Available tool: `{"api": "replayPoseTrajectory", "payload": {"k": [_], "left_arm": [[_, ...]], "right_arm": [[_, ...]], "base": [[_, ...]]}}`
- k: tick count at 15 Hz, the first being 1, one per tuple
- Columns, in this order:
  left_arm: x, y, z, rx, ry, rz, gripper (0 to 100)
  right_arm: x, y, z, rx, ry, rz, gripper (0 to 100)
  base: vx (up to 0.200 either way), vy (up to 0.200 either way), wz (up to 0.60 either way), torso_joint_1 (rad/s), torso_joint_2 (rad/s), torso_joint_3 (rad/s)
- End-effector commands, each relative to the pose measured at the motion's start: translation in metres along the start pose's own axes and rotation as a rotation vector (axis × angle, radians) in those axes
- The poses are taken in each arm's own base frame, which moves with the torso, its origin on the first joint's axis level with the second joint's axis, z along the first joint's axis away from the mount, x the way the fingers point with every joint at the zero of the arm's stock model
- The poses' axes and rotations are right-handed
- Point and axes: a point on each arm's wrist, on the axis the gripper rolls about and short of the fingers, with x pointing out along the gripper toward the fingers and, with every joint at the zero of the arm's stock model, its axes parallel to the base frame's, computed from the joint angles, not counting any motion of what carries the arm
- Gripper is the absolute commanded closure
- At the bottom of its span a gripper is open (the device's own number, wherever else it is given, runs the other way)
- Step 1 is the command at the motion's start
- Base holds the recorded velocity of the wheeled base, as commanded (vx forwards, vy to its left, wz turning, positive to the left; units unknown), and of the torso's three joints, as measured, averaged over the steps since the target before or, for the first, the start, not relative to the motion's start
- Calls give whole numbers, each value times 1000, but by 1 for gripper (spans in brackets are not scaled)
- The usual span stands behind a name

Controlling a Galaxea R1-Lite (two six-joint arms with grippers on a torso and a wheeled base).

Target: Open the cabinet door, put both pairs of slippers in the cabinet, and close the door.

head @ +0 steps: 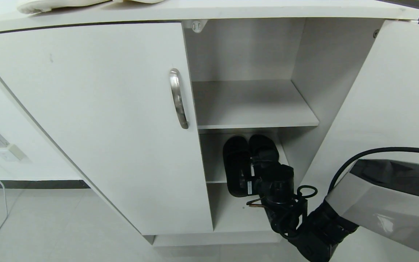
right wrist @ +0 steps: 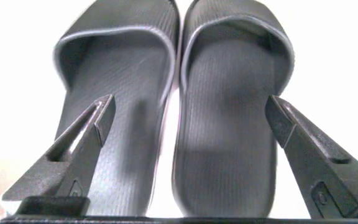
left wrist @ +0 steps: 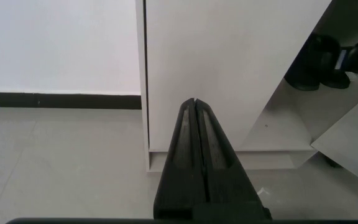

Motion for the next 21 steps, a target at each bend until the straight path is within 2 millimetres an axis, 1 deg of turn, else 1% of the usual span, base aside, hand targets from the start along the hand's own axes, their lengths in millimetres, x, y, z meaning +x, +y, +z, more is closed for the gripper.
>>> {"api": "replayPoseTrajectory", "payload": {"k": [1, 8, 15, 21], "left_arm": [[0, 0, 0, -1, 2, 0, 100], [0, 0, 0, -1, 2, 0, 100], [0, 0, 0, -4, 2, 0, 100], [0, 0, 0, -2, 2, 0, 100]], "right_arm": [[-7, -1, 4, 1, -3, 7, 0], [-8, 0, 5, 2, -6, 12, 0], [-8, 1, 5, 0, -4, 13, 0], [-8, 1, 3, -2, -2, 15, 0]], "base": [[0, 0, 0, 0, 0, 0], [0, 0, 0, 0, 0, 0], [-200, 0, 0, 2, 3, 2], [0, 0, 0, 0, 0, 0]]}}
